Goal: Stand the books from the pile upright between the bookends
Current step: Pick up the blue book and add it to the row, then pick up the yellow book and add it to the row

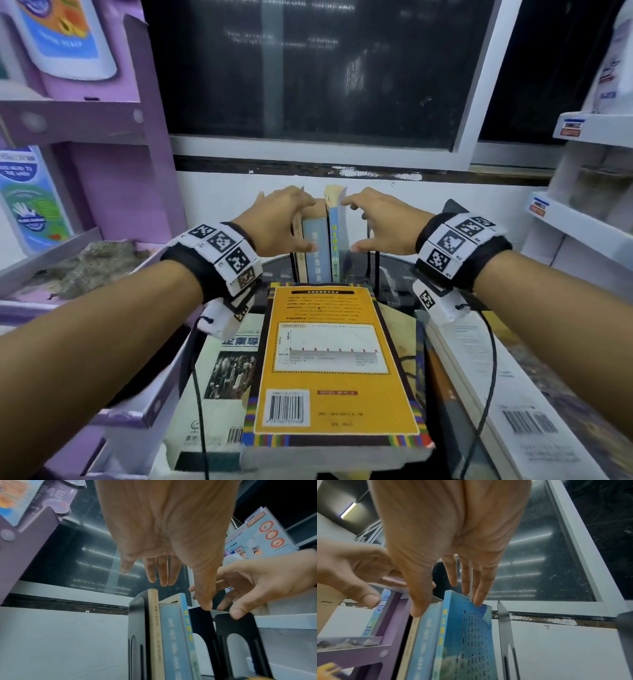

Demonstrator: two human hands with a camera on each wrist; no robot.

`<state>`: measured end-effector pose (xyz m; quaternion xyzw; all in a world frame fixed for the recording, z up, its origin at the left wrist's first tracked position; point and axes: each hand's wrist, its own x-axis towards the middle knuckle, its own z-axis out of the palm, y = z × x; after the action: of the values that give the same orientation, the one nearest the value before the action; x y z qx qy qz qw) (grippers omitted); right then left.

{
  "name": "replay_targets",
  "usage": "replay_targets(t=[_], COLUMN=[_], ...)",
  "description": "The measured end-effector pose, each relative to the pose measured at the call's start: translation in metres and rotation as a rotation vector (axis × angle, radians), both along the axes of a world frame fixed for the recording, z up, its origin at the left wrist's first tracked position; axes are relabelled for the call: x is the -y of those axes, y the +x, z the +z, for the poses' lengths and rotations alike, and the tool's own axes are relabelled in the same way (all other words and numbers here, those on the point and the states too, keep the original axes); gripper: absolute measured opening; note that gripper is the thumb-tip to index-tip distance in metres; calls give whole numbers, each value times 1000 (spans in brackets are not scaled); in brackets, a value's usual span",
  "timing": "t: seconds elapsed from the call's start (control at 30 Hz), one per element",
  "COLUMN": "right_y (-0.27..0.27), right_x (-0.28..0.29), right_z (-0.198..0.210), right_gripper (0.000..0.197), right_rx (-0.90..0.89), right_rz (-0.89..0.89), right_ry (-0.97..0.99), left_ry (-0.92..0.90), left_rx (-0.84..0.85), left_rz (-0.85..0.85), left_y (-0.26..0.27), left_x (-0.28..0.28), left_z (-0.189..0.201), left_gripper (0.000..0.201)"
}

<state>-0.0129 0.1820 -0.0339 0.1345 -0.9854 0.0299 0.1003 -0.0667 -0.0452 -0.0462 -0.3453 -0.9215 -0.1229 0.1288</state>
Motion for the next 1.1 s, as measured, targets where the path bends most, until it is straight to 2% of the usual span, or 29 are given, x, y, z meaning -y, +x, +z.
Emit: replay_targets(t=[0.1, 0.33, 0.4, 0.5, 0.53, 0.63, 0.73, 0.83, 0.93, 1.0, 1.1], right_y=[26, 88, 101, 112, 114, 117, 114, 114, 113, 113, 111], right_x=[-4, -4, -2, -1, -2, 1, 3, 7, 8, 8, 7], right_z=[-2, -18, -24, -32, -34, -37, -39, -38, -38, -39, -39], right_gripper=[79, 82, 90, 105, 107, 100, 103, 90, 87, 81, 76], right_rx=[34, 180, 258, 338, 362, 428, 509, 563, 584, 592, 599], right_rz=[11, 9, -23, -51, -47, -50, -27, -13, -19, -22, -16], right_ry=[16, 4, 37, 95, 109, 146, 168, 175, 174, 162, 146], left_ry=[30, -67, -70, -105, -102, -100, -151, -154, -114, -83, 72], left_rx=[25, 154, 216, 309, 348, 463, 521, 577, 654, 665, 775], left_rz=[-34, -4, 6, 9, 18, 61, 112, 126, 117, 121, 113], left_y=[23, 77, 86, 93, 95, 95, 97, 101, 103, 101, 96], left_x=[16, 41, 46, 51, 53, 54, 52, 51, 52, 54, 56], left_z=[-6, -27, -33, -43, -46, -55, -53, -47, -45, -45, -51], left_gripper=[82, 79, 72, 50, 49, 54, 27, 21, 16, 24, 20])
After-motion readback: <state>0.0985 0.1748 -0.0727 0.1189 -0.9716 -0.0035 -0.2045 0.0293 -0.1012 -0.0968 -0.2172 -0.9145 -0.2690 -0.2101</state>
